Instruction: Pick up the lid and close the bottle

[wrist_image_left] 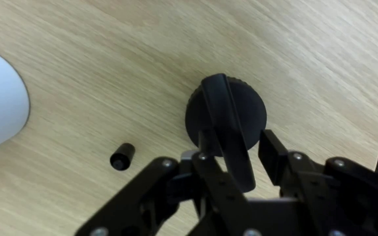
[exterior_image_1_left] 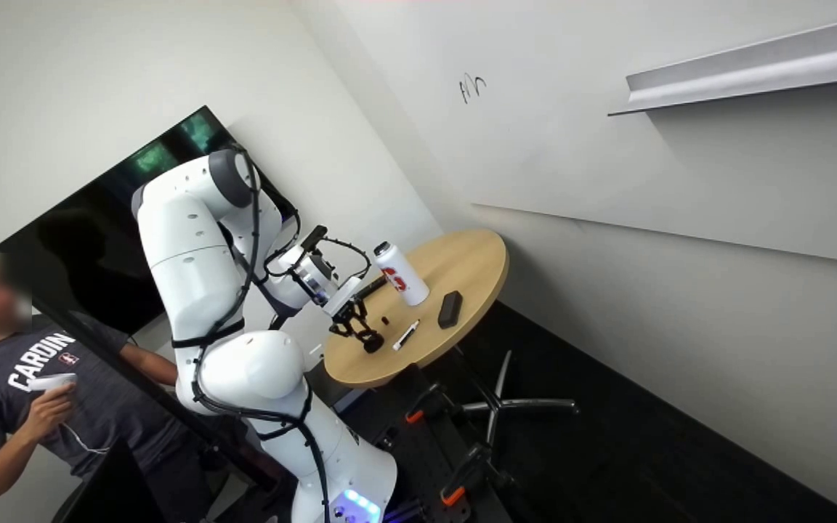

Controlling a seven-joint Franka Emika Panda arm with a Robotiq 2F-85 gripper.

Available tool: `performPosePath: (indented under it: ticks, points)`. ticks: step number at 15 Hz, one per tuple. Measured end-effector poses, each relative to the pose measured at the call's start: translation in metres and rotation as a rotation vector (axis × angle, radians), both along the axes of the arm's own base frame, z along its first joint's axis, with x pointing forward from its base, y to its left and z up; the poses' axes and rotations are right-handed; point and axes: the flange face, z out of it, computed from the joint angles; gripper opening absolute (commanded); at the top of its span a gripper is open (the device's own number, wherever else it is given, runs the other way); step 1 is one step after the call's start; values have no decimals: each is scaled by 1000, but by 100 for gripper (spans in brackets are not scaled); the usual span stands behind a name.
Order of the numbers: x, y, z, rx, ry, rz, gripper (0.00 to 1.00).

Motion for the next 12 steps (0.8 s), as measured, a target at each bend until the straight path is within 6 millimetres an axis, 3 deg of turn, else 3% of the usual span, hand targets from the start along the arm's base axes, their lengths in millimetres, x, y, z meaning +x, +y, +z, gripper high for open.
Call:
performPosePath:
  ticks: [2,3,8,10,12]
  points:
    - [0,1,1,2,-1,1,0]
    - [0,2,1,3,-1,0,5]
    - [-8,3,7,-34,16,-25,5]
    - [-22,5,26,-64,19,-40,5]
    - [-37,7,57,-78,5,-49,5]
